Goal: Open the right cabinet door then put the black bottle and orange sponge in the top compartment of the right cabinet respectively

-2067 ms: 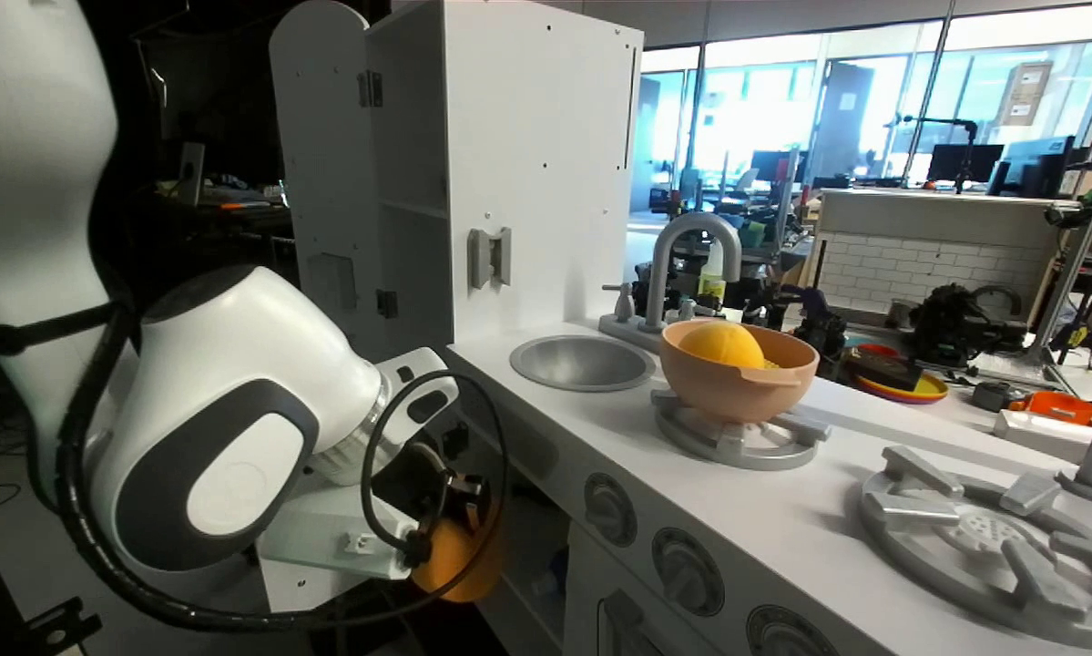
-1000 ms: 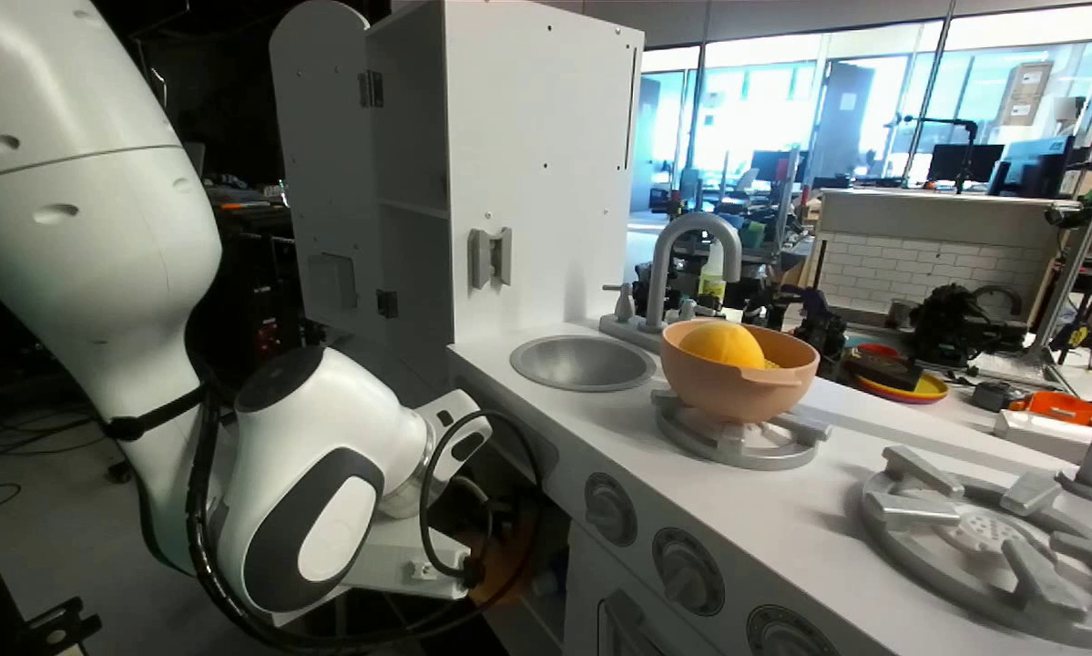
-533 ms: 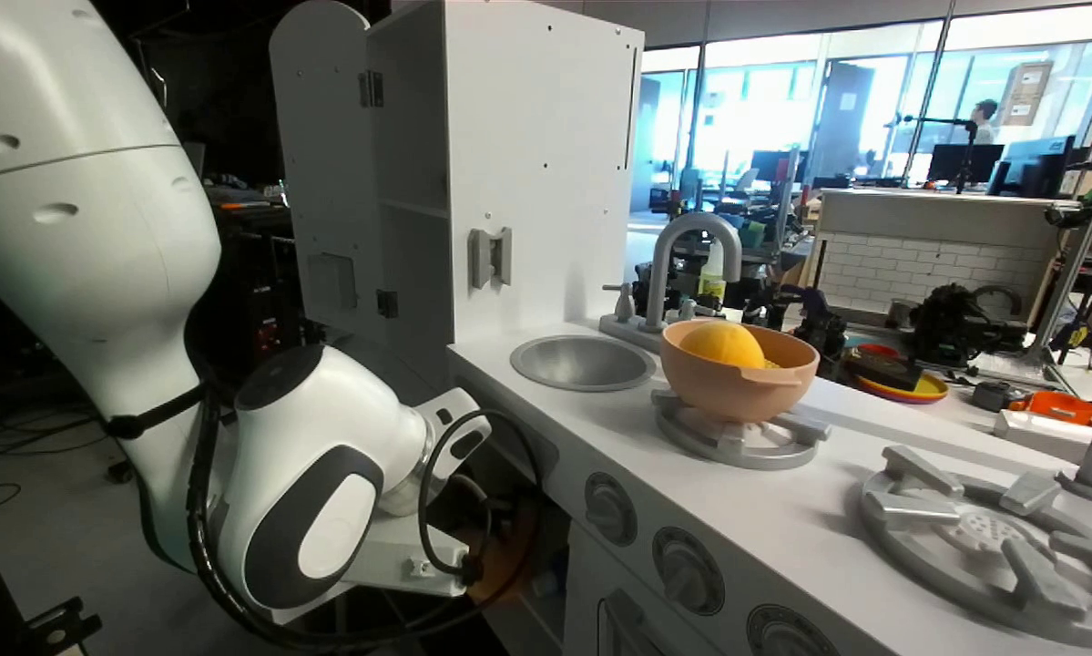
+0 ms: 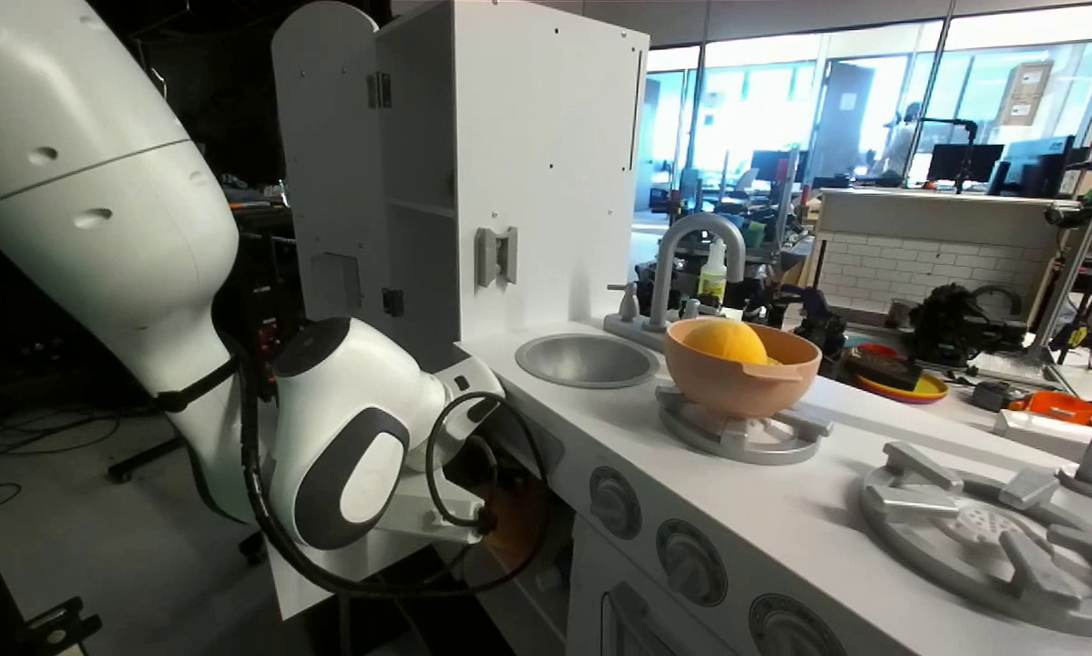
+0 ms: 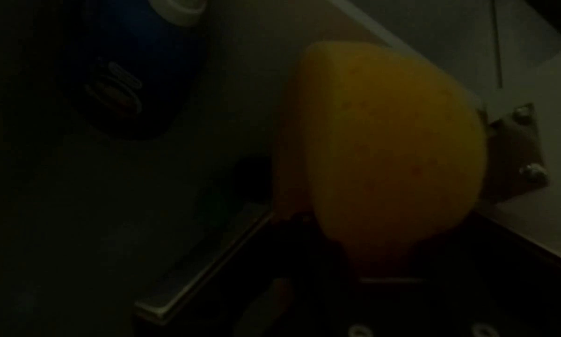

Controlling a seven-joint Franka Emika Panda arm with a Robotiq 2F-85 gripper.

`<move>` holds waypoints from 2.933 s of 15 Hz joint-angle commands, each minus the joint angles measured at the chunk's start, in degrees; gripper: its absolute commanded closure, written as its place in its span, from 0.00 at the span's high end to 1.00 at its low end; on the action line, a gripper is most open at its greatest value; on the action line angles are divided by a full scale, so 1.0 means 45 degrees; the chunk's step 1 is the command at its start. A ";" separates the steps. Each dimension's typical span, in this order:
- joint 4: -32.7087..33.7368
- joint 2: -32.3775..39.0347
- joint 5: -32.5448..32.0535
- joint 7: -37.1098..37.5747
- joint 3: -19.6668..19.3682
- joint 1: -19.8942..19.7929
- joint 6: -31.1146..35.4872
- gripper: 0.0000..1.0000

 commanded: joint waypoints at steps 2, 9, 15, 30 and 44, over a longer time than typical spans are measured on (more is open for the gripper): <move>0.2484 0.1866 0.0665 0.0270 -0.0632 0.0267 0.1096 0.03; 0.2935 0.2454 0.1071 0.0304 -0.1113 0.0668 0.1216 0.67; 0.3205 0.2854 0.1472 0.0353 -0.1594 0.1001 0.1142 1.00; 0.3005 0.4080 0.4804 -0.0216 -0.3532 0.2561 0.2228 1.00; 0.0197 0.2264 0.2525 -0.0164 -0.2566 0.2641 0.2266 1.00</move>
